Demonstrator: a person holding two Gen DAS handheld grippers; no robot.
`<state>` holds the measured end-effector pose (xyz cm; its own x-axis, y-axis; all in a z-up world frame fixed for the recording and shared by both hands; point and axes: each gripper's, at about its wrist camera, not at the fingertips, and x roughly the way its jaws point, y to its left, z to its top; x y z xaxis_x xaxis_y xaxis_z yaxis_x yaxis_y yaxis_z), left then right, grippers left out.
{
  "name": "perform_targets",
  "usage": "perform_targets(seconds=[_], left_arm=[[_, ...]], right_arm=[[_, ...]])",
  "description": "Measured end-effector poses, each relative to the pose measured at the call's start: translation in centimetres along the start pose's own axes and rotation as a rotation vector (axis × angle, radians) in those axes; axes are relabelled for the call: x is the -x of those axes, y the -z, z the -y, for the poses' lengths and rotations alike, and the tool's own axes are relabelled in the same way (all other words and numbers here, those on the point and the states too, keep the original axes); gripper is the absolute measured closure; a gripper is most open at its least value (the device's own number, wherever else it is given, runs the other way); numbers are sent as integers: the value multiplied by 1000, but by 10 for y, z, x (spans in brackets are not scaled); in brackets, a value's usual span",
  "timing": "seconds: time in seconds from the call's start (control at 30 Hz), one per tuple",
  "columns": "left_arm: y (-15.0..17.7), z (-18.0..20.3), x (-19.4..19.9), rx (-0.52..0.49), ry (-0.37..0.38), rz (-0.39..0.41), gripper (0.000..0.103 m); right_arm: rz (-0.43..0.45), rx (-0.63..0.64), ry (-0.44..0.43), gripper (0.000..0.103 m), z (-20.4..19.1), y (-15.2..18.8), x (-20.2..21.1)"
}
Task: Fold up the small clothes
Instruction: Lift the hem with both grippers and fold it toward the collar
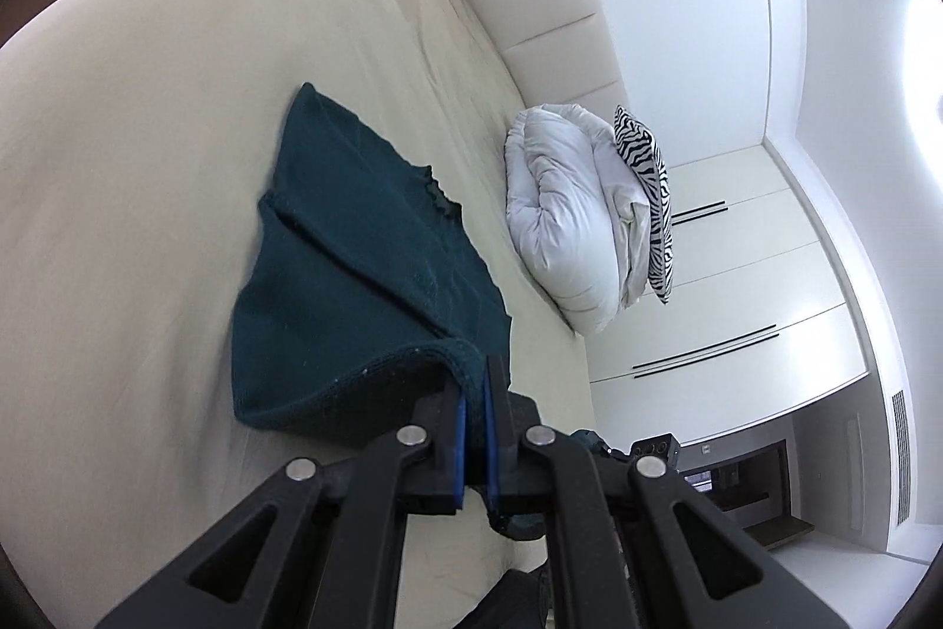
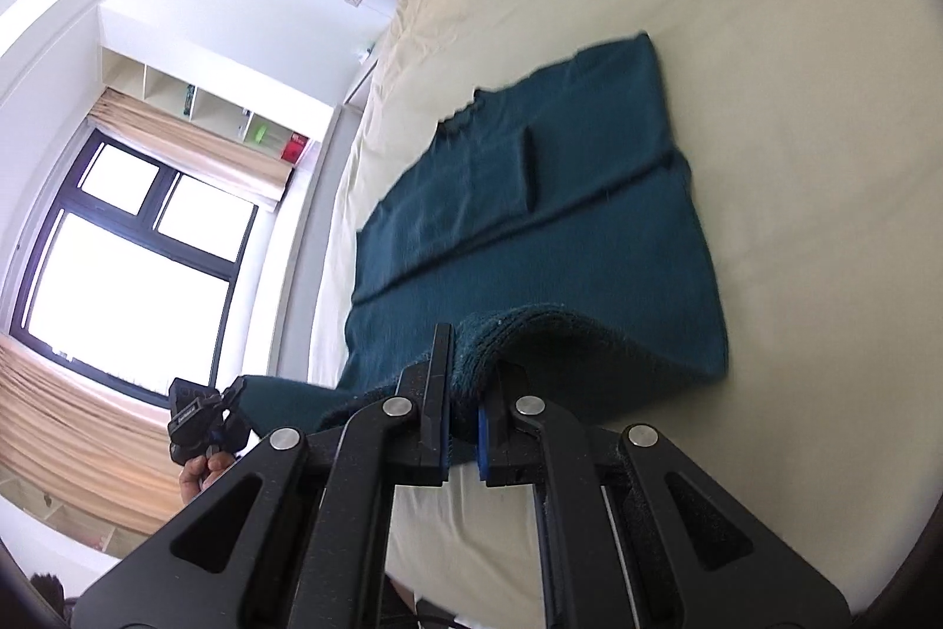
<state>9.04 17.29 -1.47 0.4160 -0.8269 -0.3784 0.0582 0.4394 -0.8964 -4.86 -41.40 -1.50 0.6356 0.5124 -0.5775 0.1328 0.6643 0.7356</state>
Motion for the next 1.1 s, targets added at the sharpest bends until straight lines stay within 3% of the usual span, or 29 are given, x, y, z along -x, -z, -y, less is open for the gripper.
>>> perform_targets(seconds=[0.37, 0.57, 0.93, 1.03, 1.07, 1.1], left_arm=[[-103, -15, -83, 47, -53, 44, 98], [-139, -41, -118, 90, -93, 76, 98], [-186, -71, -174, 89, -197, 78, 97], [-193, -81, -190, 109, -217, 69, 96], [-195, -85, -193, 122, -225, 68, 92], [-196, -88, -195, 134, -227, 71, 81]], right_arm=[[105, -42, 75, 99, 19, -135, -75], [125, -67, 103, 99, 35, -180, -121], [141, -160, 164, 98, 86, -229, -185], [143, -196, 195, 94, 99, -237, -198], [159, -205, 203, 94, 103, -239, -199], [170, -210, 204, 91, 106, -239, -200]])
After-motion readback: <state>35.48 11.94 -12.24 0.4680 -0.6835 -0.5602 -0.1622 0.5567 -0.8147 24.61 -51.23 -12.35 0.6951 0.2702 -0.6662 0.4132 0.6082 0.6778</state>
